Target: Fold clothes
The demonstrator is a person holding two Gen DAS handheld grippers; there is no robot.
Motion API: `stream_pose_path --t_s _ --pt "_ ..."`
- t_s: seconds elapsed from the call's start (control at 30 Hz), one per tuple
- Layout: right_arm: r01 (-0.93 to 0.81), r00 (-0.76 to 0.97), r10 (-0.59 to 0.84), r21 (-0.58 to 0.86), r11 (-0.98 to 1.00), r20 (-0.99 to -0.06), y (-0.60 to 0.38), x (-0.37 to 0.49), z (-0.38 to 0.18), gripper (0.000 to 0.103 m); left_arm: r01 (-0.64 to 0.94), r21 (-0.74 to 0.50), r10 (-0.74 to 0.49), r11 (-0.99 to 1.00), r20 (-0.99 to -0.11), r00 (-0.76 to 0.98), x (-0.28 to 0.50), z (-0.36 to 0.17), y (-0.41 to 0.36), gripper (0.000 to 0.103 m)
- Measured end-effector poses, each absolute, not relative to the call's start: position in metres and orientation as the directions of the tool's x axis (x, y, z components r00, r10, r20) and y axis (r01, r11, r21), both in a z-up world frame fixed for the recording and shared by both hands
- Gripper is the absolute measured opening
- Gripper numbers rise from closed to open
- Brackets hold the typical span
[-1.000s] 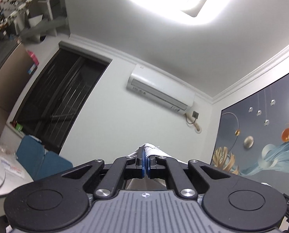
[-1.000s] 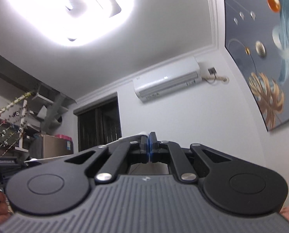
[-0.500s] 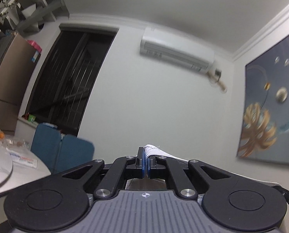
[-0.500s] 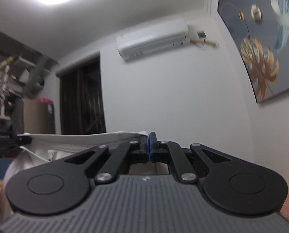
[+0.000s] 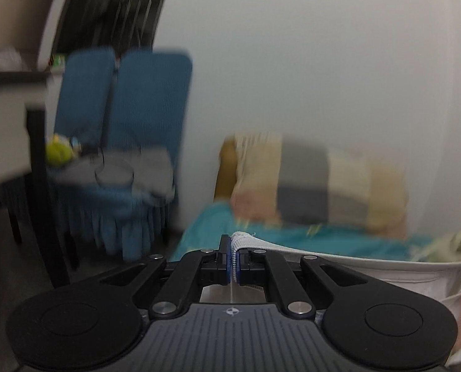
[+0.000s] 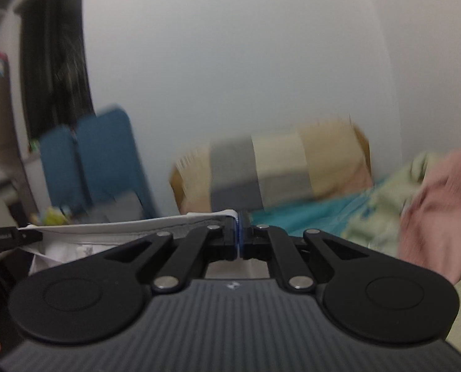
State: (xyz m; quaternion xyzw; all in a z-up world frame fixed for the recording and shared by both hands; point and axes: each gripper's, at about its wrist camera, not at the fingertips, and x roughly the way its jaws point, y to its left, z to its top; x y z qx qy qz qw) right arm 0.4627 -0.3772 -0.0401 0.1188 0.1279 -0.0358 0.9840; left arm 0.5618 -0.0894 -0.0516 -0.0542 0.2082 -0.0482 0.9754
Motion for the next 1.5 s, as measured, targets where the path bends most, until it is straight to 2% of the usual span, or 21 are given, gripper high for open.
stream_pose_path --t_s 0.13,0.23,0.3,0.33,0.37,0.4,0.43,0.47,0.5,0.53,0.57,0.87,1.03,1.1,1.2,1.33,1.4,1.5 --pt "0.114 0.916 -0.023 0.205 0.972 -0.401 -0.385 0.53 -0.134 0.004 0.064 -0.088 -0.099 0.994 -0.495 0.863 0.614 -0.145 -0.097 0.003" --pt "0.12 0.878 0.01 0.24 0.963 -0.478 -0.391 0.556 -0.176 0.004 0.062 -0.082 -0.097 0.995 -0.555 0.826 0.637 -0.183 -0.099 0.006" --pt "0.118 0.861 0.037 0.271 0.955 -0.507 -0.396 0.564 -0.187 0.007 0.059 -0.07 -0.089 0.996 -0.591 0.802 0.647 -0.193 -0.101 0.014" --pt "0.118 0.852 0.051 0.286 0.951 -0.521 -0.398 0.568 -0.192 0.008 0.059 -0.066 -0.087 0.996 -0.603 0.793 0.651 -0.191 -0.101 0.021" --pt "0.115 0.845 0.065 0.3 0.947 -0.53 -0.399 0.57 -0.193 0.014 0.062 -0.062 -0.087 0.996 -0.612 0.786 0.65 -0.188 -0.101 0.032" --pt "0.112 0.841 0.075 0.309 0.945 -0.536 -0.401 0.569 -0.187 0.031 0.063 -0.057 -0.085 0.996 -0.621 0.779 0.648 -0.185 -0.1 0.039" --pt "0.114 0.838 0.079 0.314 0.942 -0.54 -0.403 0.565 -0.18 0.041 0.058 -0.052 -0.078 0.997 -0.628 0.774 0.644 -0.179 -0.099 0.055" --pt "0.12 0.837 0.078 0.321 0.94 -0.541 -0.405 0.559 -0.174 0.059 0.056 -0.052 -0.076 0.997 -0.632 0.771 0.639 -0.174 -0.097 0.069" --pt "0.123 0.84 0.078 0.328 0.937 -0.536 -0.406 0.552 -0.167 0.067 0.064 -0.055 -0.085 0.996 -0.63 0.772 0.631 -0.165 -0.095 0.074" --pt "0.121 0.848 0.079 0.336 0.934 -0.524 -0.407 0.543 -0.16 0.067 0.08 -0.056 -0.098 0.995 -0.618 0.78 0.619 -0.153 -0.092 0.084" --pt "0.121 0.852 0.079 0.341 0.932 -0.518 -0.407 0.533 -0.152 0.066 0.098 -0.046 -0.106 0.994 -0.605 0.789 0.605 -0.142 -0.09 0.087" --pt "0.096 0.873 0.07 0.31 0.946 -0.482 -0.381 0.379 -0.071 0.066 0.185 -0.042 -0.179 0.982 -0.541 0.822 0.435 -0.041 -0.078 0.092" --pt "0.063 0.887 0.079 0.289 0.955 -0.454 -0.358 0.273 -0.031 0.066 0.189 0.004 -0.168 0.982 -0.438 0.883 0.302 -0.007 -0.078 0.092" --pt "0.052 0.893 0.086 0.29 0.956 -0.442 -0.347 0.229 -0.02 0.066 0.195 -0.015 -0.183 0.981 -0.412 0.892 0.252 0.0 -0.078 0.092" --pt "0.041 0.899 0.096 0.301 0.953 -0.427 -0.337 0.174 -0.014 0.066 0.206 -0.073 -0.218 0.976 -0.418 0.882 0.19 0.002 -0.074 0.092" --pt "0.014 0.908 0.117 0.307 0.952 -0.403 -0.327 0.117 -0.013 0.066 0.226 -0.078 -0.237 0.971 -0.417 0.877 0.125 -0.003 -0.071 0.092" --pt "-0.004 0.909 0.131 0.306 0.952 -0.397 -0.323 0.096 -0.016 0.066 0.218 -0.057 -0.222 0.974 -0.395 0.891 0.104 -0.01 -0.069 0.092" --pt "-0.009 0.914 0.118 0.273 0.962 -0.388 -0.32 0.078 -0.019 0.066 0.215 -0.109 -0.24 0.971 -0.4 0.885 0.092 -0.023 -0.063 0.092"
